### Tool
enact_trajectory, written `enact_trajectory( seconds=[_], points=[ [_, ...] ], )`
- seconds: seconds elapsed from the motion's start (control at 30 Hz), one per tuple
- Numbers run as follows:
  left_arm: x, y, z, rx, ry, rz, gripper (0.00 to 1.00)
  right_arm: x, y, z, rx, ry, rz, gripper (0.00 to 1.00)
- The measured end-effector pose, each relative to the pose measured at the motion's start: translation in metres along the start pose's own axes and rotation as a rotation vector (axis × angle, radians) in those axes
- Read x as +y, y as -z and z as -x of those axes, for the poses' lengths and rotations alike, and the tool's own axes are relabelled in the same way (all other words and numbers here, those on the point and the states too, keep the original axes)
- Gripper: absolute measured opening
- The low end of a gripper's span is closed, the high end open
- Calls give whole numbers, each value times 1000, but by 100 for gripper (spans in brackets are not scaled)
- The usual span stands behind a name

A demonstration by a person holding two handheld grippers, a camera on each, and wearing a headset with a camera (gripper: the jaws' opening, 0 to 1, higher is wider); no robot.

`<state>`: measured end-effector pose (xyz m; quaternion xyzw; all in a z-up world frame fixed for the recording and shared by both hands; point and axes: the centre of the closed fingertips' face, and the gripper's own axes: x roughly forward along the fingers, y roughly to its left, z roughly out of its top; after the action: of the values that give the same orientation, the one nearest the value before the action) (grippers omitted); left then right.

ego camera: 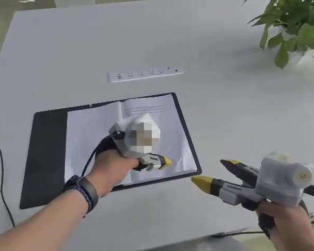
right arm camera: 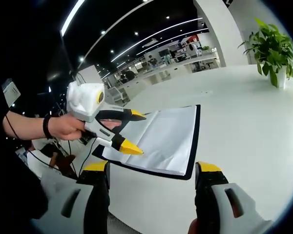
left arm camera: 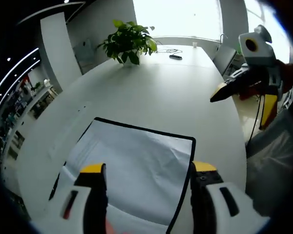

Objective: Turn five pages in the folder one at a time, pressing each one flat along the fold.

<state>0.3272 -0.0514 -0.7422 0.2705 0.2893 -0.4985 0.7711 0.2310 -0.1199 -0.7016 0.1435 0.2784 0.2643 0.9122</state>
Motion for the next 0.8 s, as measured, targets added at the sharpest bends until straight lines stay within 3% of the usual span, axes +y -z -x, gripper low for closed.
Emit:
enact_trajectory(
  seconds=[0.13, 0.2, 0.4, 0.63, 0.8],
  points=[
    [-10, 0, -22, 25, 31, -12, 70, -1, 2, -1, 0, -5, -13, 70],
    [-12, 1, -32, 49, 24, -41, 70, -2, 2, -2, -1, -8, -16, 69],
    [-19, -6, -55, 60, 15, -34, 71, -3, 0, -3, -10, -13, -26, 69],
    [-28, -11, -70, 32, 24, 43, 72, -5, -1, -5, -4, -15, -20, 69],
    [-26, -3, -78, 46, 11, 80, 72, -7, -3, -7, -2, -15, -24, 69]
  ],
)
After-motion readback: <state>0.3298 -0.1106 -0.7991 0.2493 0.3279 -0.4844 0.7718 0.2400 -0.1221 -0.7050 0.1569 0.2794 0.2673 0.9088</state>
